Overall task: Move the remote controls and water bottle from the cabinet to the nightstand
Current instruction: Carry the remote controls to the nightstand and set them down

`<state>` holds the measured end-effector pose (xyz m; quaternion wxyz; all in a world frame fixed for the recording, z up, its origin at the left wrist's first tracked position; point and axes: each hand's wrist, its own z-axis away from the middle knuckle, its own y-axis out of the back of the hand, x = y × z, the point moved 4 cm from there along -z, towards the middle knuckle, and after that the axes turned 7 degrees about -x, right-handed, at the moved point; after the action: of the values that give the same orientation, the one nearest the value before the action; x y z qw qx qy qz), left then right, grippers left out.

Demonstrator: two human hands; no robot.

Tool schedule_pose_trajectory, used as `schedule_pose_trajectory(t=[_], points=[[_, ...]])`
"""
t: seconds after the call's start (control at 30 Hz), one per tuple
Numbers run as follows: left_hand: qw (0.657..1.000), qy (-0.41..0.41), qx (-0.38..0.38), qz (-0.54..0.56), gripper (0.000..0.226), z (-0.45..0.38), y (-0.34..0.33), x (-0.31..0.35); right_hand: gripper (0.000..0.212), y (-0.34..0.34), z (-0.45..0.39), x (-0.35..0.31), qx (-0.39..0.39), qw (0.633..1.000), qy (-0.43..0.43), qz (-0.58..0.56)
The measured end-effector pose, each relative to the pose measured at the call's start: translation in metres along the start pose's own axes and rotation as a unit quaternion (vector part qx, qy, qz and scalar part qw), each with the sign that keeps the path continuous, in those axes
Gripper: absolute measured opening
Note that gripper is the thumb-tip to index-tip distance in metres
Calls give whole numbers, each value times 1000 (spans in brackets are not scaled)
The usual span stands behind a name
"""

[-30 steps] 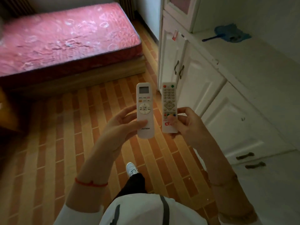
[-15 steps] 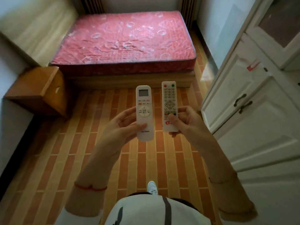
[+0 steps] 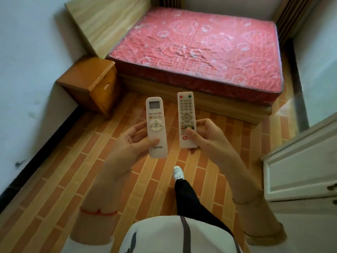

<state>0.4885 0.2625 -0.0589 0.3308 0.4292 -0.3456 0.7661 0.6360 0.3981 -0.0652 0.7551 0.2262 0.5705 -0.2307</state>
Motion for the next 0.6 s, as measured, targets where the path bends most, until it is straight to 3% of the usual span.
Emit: schedule_pose_trajectory(t=[0.6], points=[[975, -71, 191, 84, 50, -206, 20, 124, 24, 55, -305, -98, -161, 985, 31, 59]])
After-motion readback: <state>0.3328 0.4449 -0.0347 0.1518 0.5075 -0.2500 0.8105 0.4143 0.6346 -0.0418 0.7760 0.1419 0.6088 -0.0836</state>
